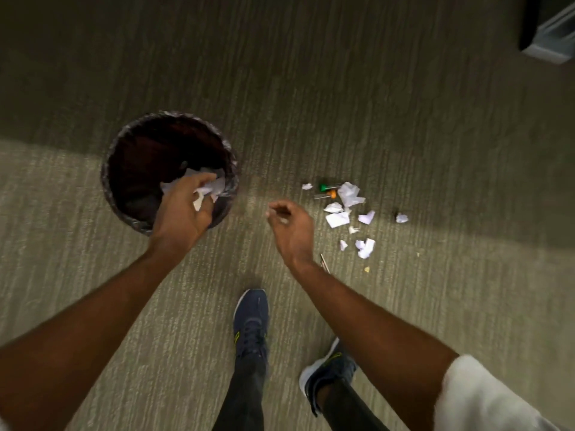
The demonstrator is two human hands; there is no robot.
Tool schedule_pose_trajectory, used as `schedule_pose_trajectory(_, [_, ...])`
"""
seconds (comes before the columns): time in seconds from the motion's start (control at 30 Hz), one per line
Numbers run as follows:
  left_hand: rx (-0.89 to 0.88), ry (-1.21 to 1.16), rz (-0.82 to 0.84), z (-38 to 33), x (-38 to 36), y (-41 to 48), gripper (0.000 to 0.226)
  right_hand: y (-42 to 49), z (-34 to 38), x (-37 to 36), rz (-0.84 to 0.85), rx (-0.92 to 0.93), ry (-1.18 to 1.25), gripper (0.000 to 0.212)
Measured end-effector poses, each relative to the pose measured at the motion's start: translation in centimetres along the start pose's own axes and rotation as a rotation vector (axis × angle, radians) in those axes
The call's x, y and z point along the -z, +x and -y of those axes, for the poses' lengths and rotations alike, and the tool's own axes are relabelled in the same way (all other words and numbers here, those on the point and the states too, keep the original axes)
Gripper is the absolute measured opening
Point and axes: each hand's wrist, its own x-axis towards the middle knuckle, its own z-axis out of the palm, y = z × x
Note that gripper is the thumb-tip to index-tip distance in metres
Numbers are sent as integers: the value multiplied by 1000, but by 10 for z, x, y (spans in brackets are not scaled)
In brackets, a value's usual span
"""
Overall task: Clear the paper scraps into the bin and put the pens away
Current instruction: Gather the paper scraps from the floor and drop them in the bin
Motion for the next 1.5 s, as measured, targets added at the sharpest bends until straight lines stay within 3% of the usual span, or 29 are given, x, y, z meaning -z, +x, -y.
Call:
schedule_pose_trajectory(0.17, [-143, -9, 179, -30, -81, -16, 34, 5, -97, 129, -94, -239, -227, 19])
schedule_pose_trajectory(0.23, [-159, 39, 263, -37, -123, -23, 37, 12, -140, 173, -127, -229, -341, 25])
schedule_pose_trajectory(0.4, [-75, 180, 501, -34, -233, -36, 53, 28, -230, 235, 94, -168, -684, 63])
schedule_pose_trajectory(0.53, [-67, 395, 597, -25, -303, -33, 65, 44, -280, 237, 191, -105, -717, 79])
schedule_pose_trajectory(0.73, [-146, 473, 541, -4, -402, -2, 58, 85, -345, 192, 218, 7, -845, 67])
schedule_pose_trajectory(0.83, [-243, 503, 506, 13, -437, 15, 58, 96, -361, 174, 207, 44, -1005, 107])
schedule_pose_trajectory(0.9, [-307, 552, 481, 21, -452, 24, 58, 95, -369, 173, 217, 119, -1055, 115])
schedule_pose_trajectory(1.07, [-354, 686, 476, 36, -465, 37, 61, 88, -386, 183, 211, 215, -1051, 105])
schedule_pose_trajectory(1.2, [-398, 738, 464, 33, -463, 40, 54, 86, -388, 197, 112, 289, -956, 73])
schedule_pose_trajectory(1.33, [-430, 622, 437, 28, -456, 53, 36, 96, -387, 203, 75, 280, -862, 44])
schedule_pose_trajectory(1.5, [-424, 471, 449, 25, -441, 52, 20, 126, -360, 211, -28, 223, -655, 32])
